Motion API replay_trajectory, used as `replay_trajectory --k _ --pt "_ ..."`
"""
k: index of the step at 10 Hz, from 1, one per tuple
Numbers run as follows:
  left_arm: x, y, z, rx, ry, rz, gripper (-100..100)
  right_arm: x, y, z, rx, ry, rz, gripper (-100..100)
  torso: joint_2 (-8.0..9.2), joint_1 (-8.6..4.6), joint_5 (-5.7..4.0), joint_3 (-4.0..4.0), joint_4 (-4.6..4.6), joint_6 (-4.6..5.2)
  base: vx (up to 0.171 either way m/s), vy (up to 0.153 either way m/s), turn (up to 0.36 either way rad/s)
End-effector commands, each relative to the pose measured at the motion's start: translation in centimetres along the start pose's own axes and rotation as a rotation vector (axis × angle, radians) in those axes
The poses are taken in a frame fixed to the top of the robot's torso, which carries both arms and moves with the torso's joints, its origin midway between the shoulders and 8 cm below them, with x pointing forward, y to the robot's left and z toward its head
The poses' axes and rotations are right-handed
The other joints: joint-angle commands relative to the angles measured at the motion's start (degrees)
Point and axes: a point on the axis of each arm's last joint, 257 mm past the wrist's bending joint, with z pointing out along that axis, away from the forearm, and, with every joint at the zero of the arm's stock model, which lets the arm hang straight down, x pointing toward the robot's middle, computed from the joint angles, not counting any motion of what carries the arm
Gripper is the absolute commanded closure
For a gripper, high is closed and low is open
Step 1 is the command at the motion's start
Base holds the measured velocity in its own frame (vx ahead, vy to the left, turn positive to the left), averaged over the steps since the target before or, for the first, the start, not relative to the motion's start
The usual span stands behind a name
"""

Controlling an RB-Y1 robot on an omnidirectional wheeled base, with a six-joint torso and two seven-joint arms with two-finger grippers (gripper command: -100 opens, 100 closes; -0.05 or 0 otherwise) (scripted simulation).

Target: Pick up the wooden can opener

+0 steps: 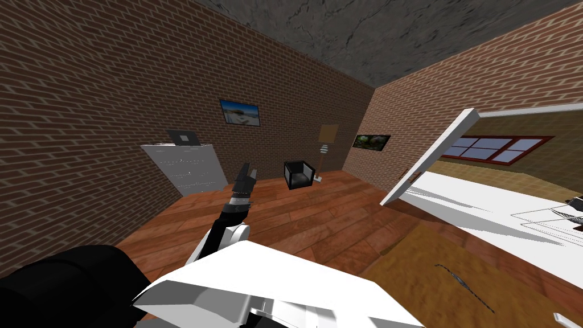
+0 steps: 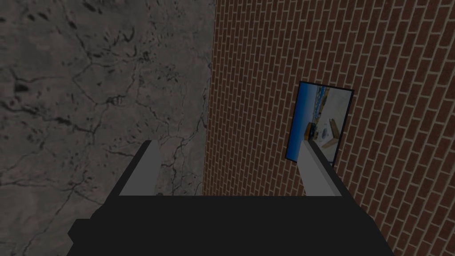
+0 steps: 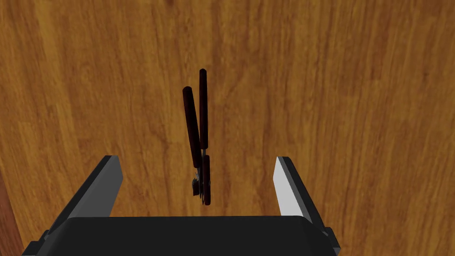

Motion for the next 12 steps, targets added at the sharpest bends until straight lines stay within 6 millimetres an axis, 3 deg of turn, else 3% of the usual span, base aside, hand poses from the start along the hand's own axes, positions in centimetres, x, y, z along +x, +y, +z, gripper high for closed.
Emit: replay_trajectory --k 1,8,9,12 --pt "0.0 0.0 0.0 0.000 0.000 0.000 0 -0.1 0.3 0.3 0.000 0.001 -0.003 -100 0.00 0.00 0.00 0.00 0.00 0.00 0.023 -0.002 0.000" --pt "0.0 0.0 0.0 0.000 0.000 0.000 0 -1.2 1.4 1.3 0.000 -0.001 0.002 -100 0.03 0.05 0.01 0.02 0.00 0.00 0.019 0.000 0.002" --pt "0.0 0.0 0.0 0.000 0.000 0.000 0 -1.2 1.4 1.4 0.000 -0.001 -0.001 100 0.06 0.05 0.02 0.03 0.01 0.00 0.000 0.000 0.000" --pt "0.0 0.0 0.0 0.000 0.000 0.000 0 -1.2 1.5 1.3 -0.001 -0.001 -0.001 100 0.10 0.04 -0.01 0.06 0.03 0.00 0.000 0.000 0.000"
